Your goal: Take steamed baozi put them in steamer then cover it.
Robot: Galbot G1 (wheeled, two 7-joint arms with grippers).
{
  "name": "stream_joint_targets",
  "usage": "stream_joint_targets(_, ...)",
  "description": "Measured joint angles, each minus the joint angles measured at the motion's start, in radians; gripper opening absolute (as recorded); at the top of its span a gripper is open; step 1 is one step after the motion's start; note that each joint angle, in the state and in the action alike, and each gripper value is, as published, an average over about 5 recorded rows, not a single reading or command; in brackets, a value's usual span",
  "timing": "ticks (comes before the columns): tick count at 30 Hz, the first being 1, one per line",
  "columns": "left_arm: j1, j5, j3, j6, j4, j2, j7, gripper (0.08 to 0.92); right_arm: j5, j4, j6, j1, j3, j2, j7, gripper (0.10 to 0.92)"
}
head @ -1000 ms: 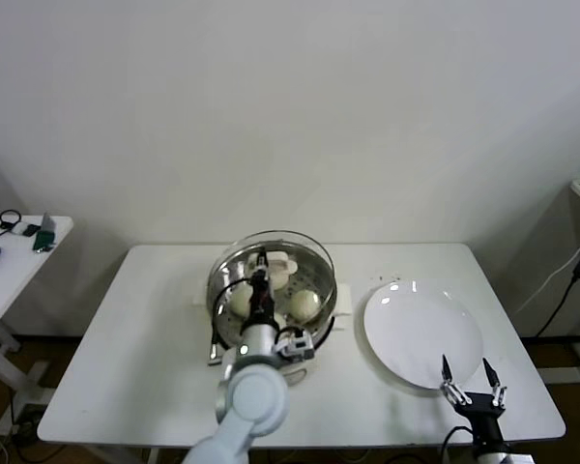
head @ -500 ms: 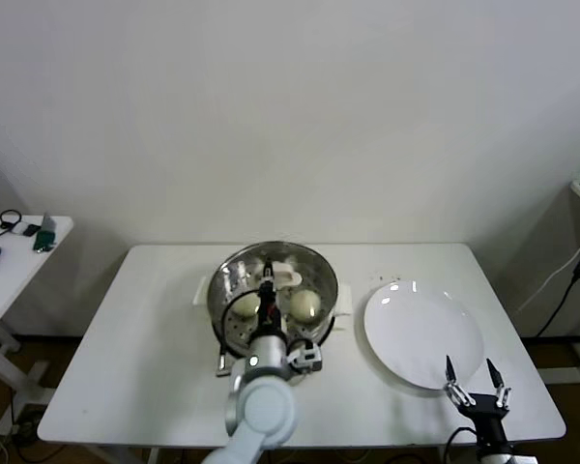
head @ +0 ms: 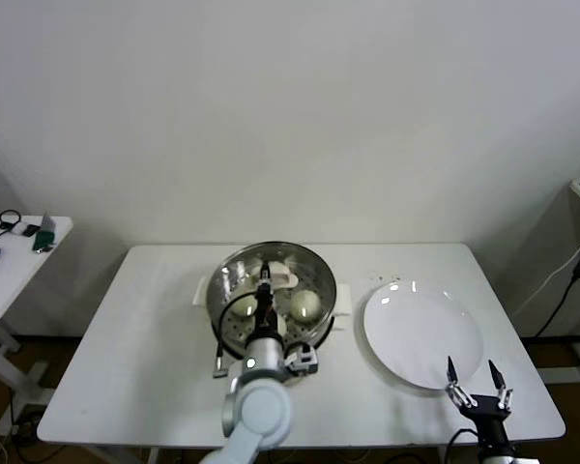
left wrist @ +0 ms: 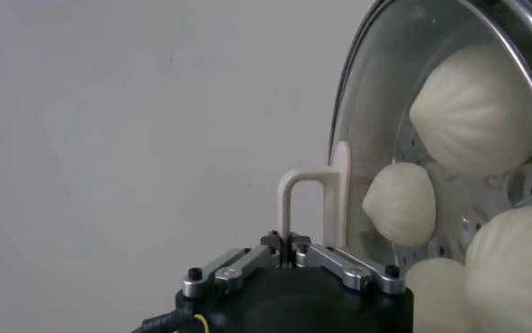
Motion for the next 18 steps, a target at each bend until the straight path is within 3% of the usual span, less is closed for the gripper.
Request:
stream_joint_targets(9, 0.006, -0.007, 0.003, 0.003, -0.003, 0.004, -0.007, 0.165, 0.003, 0.009, 0.005, -0.007, 0.004, -0.002, -0.002, 0.823)
stream_joint_targets(18, 0.009, -0.044, 0.008, 0.015, -0.034, 0.025, -0.001, 0.408, 0.004, 0.011, 0.001, -0.005, -0.001, -0.005, -0.008, 0.823)
